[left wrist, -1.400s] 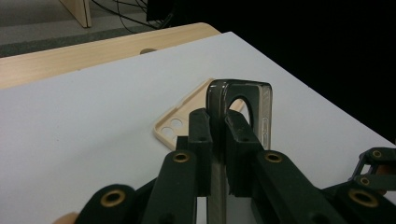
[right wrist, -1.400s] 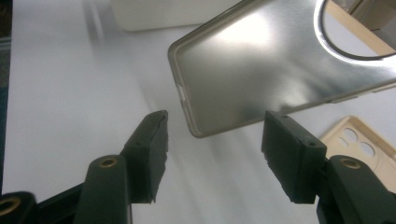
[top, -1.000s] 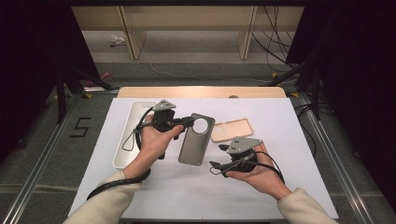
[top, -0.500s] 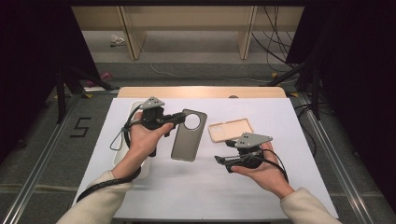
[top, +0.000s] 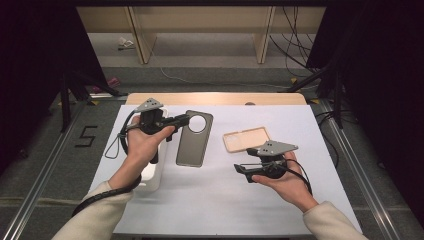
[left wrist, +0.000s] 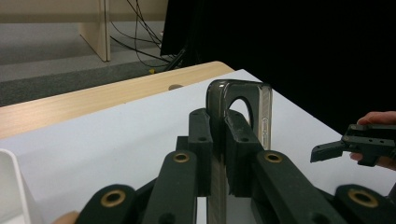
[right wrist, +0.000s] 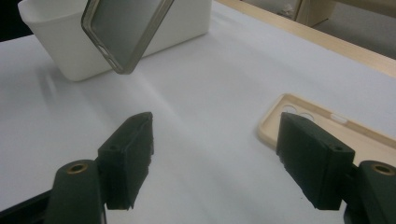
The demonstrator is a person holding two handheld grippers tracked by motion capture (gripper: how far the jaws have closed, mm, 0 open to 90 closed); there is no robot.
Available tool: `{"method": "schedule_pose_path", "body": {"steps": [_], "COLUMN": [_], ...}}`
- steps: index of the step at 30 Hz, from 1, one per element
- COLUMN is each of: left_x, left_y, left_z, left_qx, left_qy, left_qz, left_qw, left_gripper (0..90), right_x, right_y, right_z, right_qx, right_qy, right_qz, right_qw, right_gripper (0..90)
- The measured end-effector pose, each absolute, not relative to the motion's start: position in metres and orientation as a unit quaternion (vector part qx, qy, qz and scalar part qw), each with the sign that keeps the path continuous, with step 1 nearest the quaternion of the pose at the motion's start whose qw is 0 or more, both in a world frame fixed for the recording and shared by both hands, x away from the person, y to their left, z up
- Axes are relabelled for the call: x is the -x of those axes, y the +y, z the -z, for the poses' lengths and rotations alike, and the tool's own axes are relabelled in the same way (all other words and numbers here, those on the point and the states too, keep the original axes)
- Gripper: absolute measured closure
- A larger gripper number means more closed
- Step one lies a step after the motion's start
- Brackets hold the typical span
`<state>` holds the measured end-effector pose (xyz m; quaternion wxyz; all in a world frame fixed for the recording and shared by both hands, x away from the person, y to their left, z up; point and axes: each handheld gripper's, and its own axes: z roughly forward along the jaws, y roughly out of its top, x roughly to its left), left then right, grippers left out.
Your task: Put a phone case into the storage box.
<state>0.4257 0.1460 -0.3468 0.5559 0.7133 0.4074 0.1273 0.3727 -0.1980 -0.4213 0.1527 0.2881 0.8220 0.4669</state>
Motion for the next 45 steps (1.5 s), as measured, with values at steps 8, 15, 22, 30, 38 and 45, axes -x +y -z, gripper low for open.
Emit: {"method": "schedule_pose_path", "body": {"steps": [8,15,22,30,38,45], "left_x": [-0.428,-0.432,-0.438,-0.444,-0.45,-0.455], "left_y": [0.159,0.173,0.186,0.197,0.209,0.22], "left_z": [0.346,0.342,0.338,0.339,0.34,0.341], "left_qx": [-0.708,-0.701,-0.694,-0.691,-0.686,-0.678], "left_qy": [0.413,0.417,0.42,0.426,0.432,0.44], "left_qz": [-0.136,-0.145,-0.155,-0.161,-0.165,-0.17], "left_qw": [0.556,0.561,0.563,0.562,0.562,0.564], "left_gripper": [82.1,82.1,82.1,82.1,82.1,82.1], "right_x": [-0.373,-0.374,-0.375,-0.375,-0.376,-0.376], "right_y": [-0.202,-0.205,-0.207,-0.209,-0.209,-0.21], "right_z": [0.422,0.423,0.423,0.423,0.424,0.424], "right_qx": [-0.297,-0.303,-0.307,-0.311,-0.313,-0.314], "right_qy": [0.818,0.814,0.813,0.811,0.81,0.809], "right_qz": [-0.469,-0.47,-0.47,-0.47,-0.47,-0.47], "right_qw": [0.154,0.155,0.154,0.157,0.158,0.158], "right_gripper": [27.8,27.6,27.5,27.3,27.2,27.1]}}
